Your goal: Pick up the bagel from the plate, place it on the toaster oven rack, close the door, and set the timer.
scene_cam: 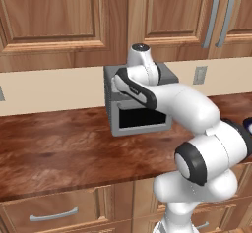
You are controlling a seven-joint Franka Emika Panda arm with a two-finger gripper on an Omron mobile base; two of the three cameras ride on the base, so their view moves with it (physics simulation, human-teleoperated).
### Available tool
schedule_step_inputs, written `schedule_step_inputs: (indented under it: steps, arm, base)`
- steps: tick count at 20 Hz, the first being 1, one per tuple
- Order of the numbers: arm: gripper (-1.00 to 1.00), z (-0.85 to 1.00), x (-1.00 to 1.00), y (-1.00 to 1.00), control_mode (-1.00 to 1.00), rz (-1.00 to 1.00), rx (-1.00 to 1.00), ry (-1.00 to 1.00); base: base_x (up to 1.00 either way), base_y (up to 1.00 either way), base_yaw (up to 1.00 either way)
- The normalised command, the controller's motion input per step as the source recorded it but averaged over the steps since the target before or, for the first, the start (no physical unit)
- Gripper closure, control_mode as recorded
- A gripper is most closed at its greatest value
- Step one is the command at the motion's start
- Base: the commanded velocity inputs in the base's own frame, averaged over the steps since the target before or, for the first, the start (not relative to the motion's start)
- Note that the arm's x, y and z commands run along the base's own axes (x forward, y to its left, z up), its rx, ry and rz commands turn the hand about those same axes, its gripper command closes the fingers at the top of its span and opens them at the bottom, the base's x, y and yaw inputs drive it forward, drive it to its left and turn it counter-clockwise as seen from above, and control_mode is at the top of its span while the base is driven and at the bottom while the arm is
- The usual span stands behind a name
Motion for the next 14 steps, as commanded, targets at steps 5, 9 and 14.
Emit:
schedule_step_inputs:
  steps: [5, 9, 14]
  arm:
    - [1.0, 0.0, -0.06, -0.7, -1.0, 0.0, 0.28, 0.01]
    - [1.0, 0.15, -0.42, -0.74, -1.0, 0.0, 0.3, 0.0]
    - [1.0, 0.46, -0.53, -0.7, -1.0, 0.0, 0.3, -0.04]
  base:
    - [0.0, 0.0, 0.0]
    - [0.0, 0.0, 0.0]
    - [0.0, 0.0, 0.0]
